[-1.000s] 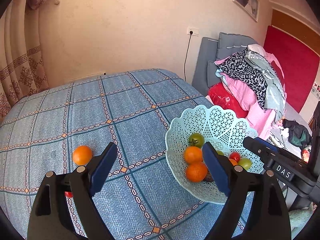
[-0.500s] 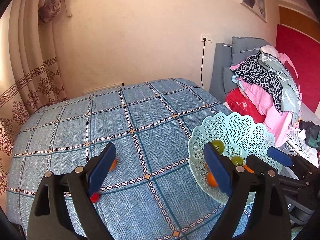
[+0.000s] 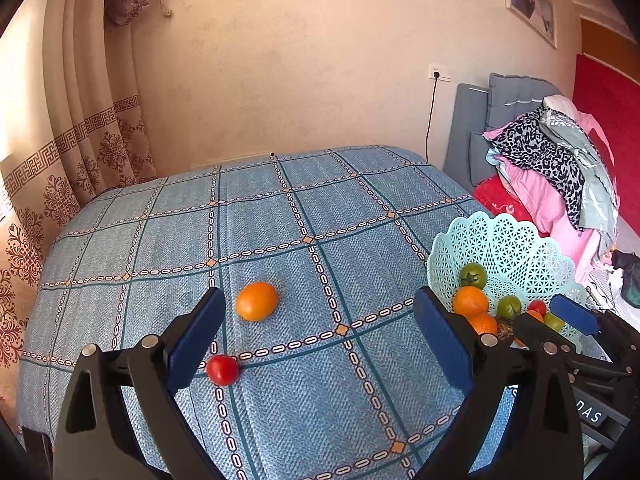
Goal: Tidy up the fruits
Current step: 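Move both open tools back toward the remaining fruit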
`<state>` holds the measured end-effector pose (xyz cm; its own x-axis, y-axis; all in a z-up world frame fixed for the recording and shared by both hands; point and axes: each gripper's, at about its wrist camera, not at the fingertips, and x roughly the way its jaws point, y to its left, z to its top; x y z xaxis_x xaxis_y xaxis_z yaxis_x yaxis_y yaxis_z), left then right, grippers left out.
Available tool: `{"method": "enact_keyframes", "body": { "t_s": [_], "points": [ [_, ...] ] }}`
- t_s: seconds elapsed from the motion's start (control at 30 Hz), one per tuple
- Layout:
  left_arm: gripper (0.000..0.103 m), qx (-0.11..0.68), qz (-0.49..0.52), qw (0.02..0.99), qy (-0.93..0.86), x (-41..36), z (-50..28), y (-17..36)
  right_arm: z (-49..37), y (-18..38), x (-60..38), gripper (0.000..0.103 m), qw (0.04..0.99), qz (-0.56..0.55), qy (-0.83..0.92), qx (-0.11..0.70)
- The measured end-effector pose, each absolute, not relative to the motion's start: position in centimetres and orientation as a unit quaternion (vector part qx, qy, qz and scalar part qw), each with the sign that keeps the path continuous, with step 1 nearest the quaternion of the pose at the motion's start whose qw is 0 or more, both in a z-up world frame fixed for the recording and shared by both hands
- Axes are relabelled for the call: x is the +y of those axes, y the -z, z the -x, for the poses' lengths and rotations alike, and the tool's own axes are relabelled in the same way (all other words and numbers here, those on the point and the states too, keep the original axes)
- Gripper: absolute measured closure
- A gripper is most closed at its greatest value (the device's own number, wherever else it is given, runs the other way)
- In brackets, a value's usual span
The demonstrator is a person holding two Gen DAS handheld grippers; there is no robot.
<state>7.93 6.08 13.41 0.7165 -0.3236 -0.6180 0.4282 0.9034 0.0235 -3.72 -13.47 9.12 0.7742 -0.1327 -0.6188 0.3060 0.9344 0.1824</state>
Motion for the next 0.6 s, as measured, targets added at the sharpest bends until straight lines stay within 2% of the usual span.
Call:
{"method": "enact_keyframes", "body": {
  "t_s": [0.6],
  "points": [
    [0.007, 0.398, -0.027, 0.901, 0.172, 13.3, -12.8, -9.0, 2.6, -8.0, -10.8, 0.035, 0.929, -0.121, 0.088, 0.337]
  ]
}}
